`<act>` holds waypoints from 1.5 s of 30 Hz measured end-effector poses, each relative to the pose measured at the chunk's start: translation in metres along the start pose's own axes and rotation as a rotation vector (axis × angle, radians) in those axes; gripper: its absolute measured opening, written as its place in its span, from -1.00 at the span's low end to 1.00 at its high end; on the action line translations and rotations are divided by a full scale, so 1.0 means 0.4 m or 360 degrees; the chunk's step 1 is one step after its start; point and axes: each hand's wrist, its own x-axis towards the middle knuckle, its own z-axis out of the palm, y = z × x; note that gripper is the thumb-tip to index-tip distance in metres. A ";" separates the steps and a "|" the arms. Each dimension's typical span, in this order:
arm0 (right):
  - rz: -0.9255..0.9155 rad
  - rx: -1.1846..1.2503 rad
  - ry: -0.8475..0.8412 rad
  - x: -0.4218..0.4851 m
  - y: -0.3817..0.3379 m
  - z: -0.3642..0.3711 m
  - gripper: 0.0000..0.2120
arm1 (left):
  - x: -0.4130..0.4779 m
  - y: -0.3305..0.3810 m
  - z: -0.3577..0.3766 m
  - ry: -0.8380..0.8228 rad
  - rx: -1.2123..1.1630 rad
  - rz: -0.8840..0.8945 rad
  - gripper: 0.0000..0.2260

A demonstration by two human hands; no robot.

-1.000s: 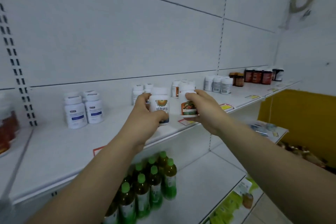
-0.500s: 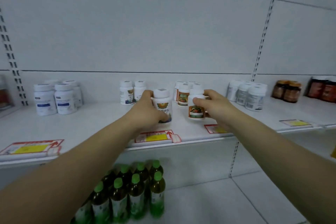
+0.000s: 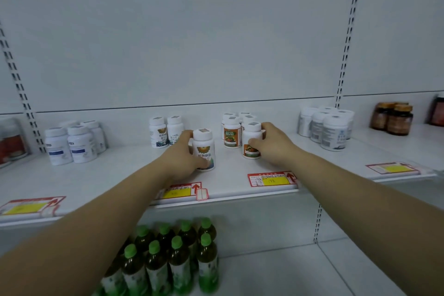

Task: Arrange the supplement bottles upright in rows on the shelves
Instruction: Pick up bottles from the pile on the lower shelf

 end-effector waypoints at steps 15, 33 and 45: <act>-0.0153 -0.0353 0.0338 0.025 -0.032 0.022 -0.41 | 0.002 -0.005 -0.017 0.0017 0.0045 -0.0022 -0.36; 0.0022 -0.1085 -0.0605 0.026 -0.169 0.289 -0.22 | 0.071 -0.171 -0.210 0.0177 0.0361 -0.0077 -0.40; 0.0008 -0.1076 -0.0547 0.036 -0.157 0.292 -0.23 | 0.163 -0.196 -0.223 0.0240 0.0424 -0.0151 -0.36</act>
